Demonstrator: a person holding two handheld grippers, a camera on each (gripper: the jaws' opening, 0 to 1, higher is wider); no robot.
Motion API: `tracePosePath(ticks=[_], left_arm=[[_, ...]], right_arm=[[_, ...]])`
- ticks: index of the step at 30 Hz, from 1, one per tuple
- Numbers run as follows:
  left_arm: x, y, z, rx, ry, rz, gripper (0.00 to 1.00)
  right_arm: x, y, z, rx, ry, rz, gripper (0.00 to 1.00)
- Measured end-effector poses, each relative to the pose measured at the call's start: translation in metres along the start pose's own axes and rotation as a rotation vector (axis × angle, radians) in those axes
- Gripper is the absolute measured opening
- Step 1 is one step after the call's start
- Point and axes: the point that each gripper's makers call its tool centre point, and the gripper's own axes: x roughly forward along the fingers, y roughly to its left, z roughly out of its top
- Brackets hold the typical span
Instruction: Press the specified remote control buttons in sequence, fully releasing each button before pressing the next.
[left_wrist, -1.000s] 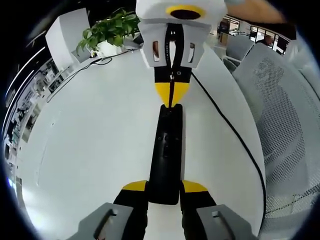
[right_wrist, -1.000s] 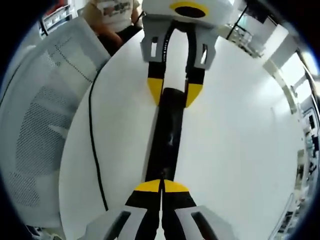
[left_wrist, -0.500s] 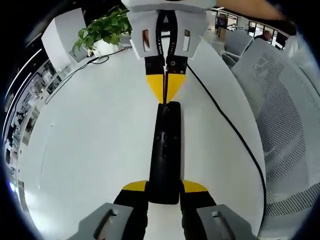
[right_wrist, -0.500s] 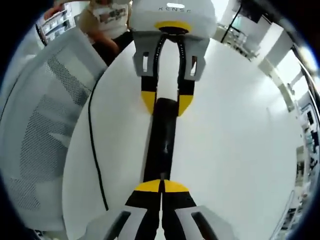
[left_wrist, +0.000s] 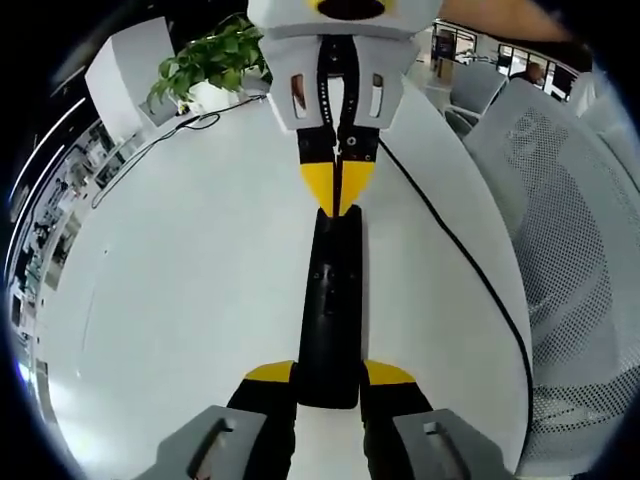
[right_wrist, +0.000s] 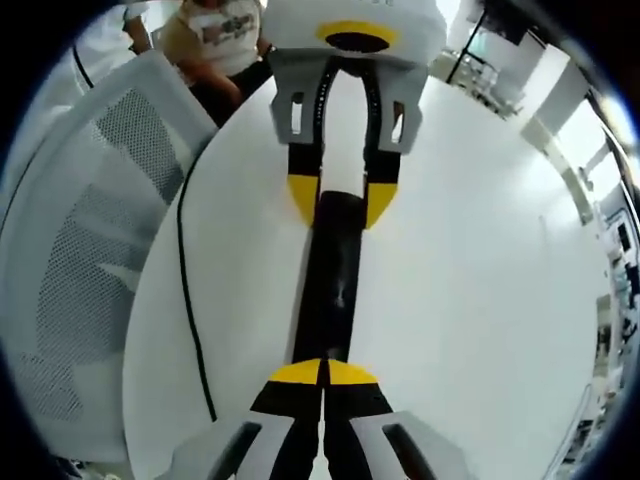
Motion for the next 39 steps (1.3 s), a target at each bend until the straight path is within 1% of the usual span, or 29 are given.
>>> tracePosePath(ticks=[10,28,39], left_arm=[[-0.0004,0.0004,-0.0003,0.0,-0.002,-0.001,0.23],[-0.0002,0.0005,0.0001,0.001,-0.001,0.004,0.24],[0.0001,0.0004,0.0,-0.004,-0.003,0.002,0.24]], right_arm=[[0.0007,-0.0014,0.0032,0.0,-0.011,0.002,0.0],[0.0028,-0.0003,0.001,-0.01,0.002,0.01,0.0],[0.004,-0.0006,0.0004,0.004,0.006,0.015,0.0]])
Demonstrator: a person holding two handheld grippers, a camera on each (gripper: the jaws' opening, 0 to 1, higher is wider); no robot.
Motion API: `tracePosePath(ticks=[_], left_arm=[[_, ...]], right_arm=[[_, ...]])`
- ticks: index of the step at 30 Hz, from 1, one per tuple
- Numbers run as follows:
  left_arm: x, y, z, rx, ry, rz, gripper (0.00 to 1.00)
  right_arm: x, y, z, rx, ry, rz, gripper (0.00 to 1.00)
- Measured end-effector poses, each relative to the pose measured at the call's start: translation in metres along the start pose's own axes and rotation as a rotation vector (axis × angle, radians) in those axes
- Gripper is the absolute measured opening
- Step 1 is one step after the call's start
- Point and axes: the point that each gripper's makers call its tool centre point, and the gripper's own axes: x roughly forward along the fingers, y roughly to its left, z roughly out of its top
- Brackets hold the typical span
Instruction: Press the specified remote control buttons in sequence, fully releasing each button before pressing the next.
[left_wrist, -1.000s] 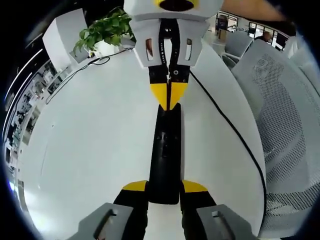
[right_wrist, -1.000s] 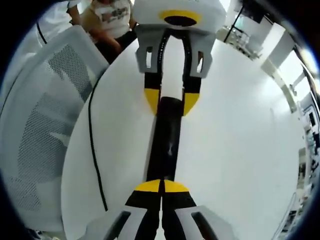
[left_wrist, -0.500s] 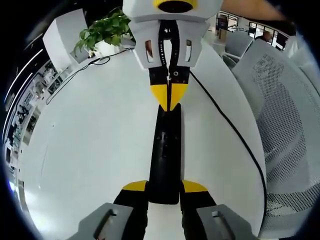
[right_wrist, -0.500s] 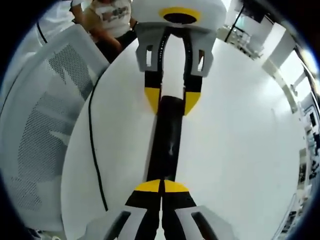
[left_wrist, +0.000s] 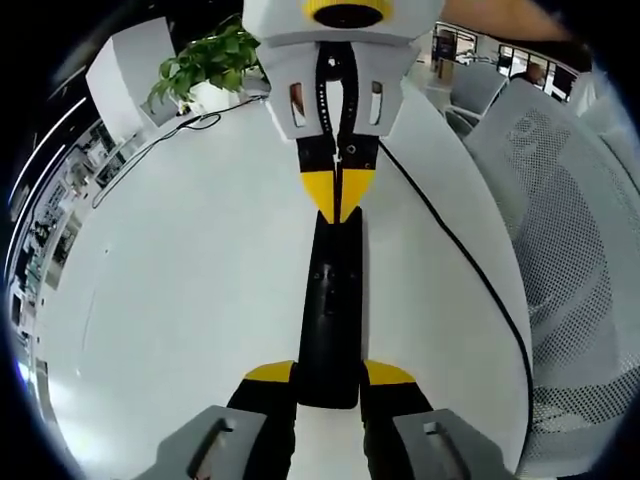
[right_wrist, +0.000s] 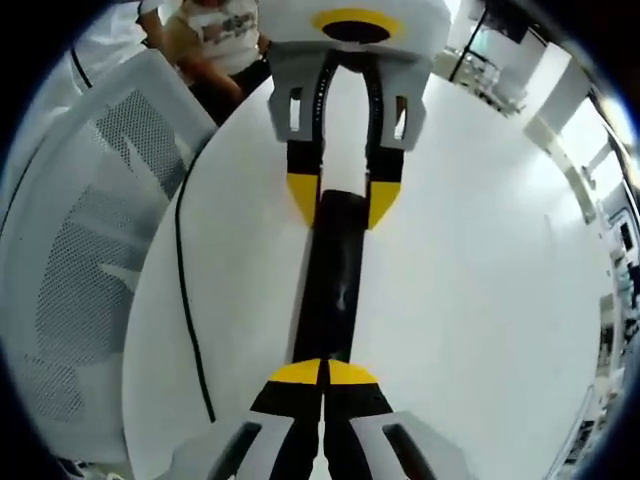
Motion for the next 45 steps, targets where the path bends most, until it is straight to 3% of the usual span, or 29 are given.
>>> tracePosePath(ticks=[14,45], left_arm=[[0.0007,0.0007,-0.0006,-0.013,-0.009,-0.009,0.24],[0.0004,-0.0003,0.0,-0.009,0.006,-0.005,0.23]], right_arm=[[0.0023,-0.0016,-0.0009,-0.015,0.035,0.019,0.0],[-0.0002,0.0006,0.0,-0.012,0.01,-0.005,0.0]])
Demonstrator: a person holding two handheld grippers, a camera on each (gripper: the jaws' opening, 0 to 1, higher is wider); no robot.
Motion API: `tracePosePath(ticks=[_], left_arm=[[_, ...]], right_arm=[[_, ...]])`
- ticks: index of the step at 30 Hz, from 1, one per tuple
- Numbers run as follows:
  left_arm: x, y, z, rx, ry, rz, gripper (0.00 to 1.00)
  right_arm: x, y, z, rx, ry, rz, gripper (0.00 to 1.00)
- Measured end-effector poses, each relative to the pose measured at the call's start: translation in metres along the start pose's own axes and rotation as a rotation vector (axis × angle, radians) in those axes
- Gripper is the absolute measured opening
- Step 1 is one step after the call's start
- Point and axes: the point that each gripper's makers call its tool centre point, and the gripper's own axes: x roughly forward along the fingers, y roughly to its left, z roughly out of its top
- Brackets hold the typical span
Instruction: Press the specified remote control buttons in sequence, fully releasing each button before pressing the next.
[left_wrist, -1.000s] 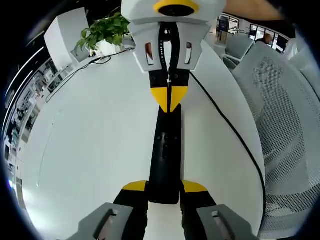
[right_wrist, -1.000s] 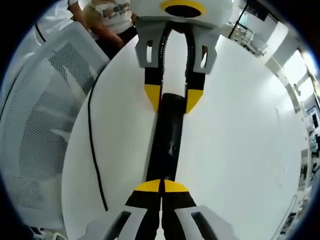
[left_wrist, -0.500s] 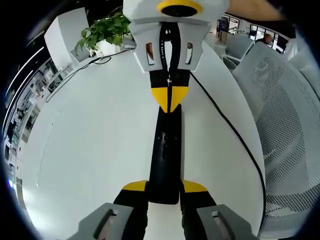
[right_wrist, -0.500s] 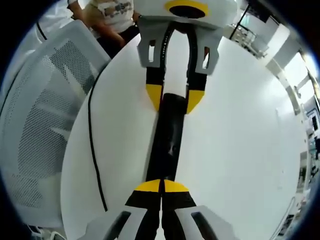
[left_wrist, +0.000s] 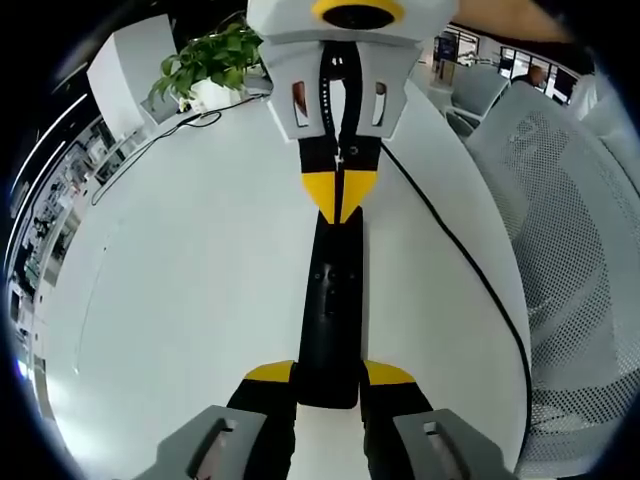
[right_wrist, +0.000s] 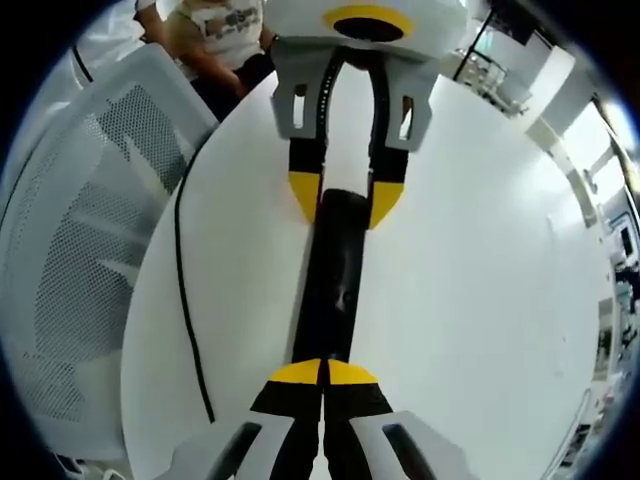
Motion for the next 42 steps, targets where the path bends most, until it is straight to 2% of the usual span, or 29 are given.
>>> tracePosePath(ticks=[6,22,42], left_arm=[[0.0,0.0,0.0,0.002,0.005,0.004,0.24],[0.0,0.0,0.0,0.007,0.016,0.001,0.24],[0.001,0.0,0.001,0.008,0.016,0.0,0.24]], right_arm=[[-0.002,0.0,0.002,0.006,-0.01,-0.009,0.0],[-0.034,-0.013,0.019,-0.021,-0.049,-0.074,0.0],[-0.026,-0.012,0.022,-0.023,-0.057,-0.065,0.0]])
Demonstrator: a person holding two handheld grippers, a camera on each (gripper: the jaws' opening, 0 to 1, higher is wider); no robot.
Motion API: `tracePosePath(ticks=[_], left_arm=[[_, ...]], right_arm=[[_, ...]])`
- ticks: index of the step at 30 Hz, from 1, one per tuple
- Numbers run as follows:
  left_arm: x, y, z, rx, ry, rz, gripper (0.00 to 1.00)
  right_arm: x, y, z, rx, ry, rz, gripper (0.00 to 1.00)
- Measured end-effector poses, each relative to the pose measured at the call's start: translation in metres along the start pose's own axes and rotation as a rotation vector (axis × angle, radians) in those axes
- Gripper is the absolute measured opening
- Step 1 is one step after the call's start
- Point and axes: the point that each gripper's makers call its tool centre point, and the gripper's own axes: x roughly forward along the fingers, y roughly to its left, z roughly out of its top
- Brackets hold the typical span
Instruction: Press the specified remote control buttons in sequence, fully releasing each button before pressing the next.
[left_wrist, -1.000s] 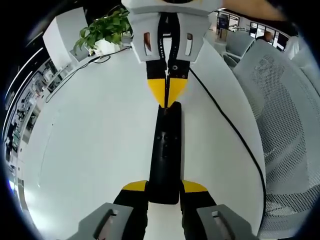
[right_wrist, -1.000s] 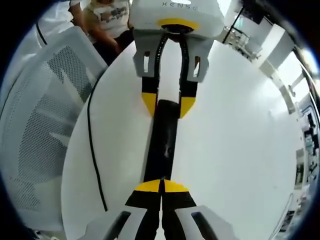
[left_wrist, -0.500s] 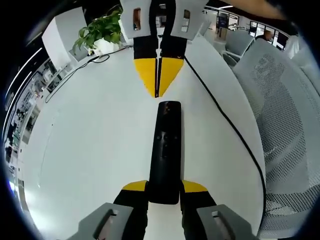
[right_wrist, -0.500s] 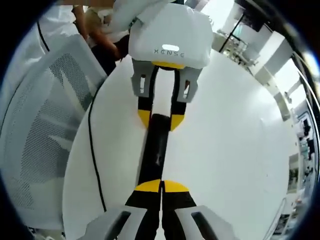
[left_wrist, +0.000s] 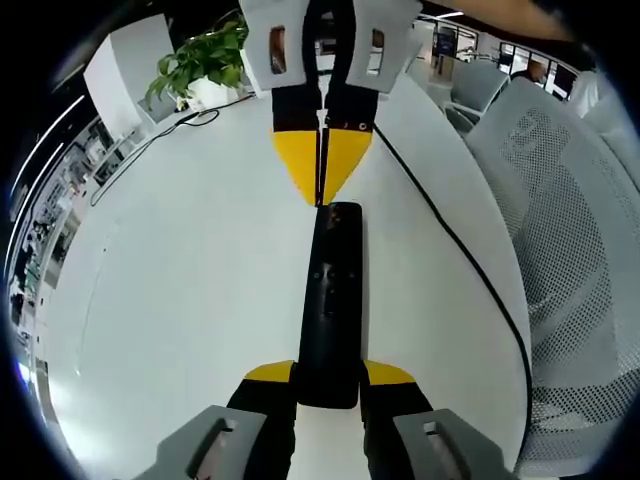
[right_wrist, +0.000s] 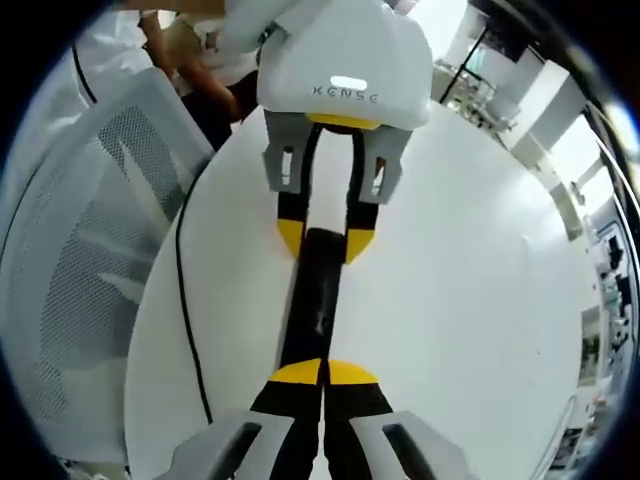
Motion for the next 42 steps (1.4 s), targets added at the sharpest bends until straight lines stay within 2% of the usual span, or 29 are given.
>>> tracePosePath(ticks=[42], left_arm=[[-0.001,0.001,0.0,-0.004,-0.019,-0.001,0.24]], right_arm=[[0.03,0.008,-0.001,0.002,0.005,0.063,0.0]])
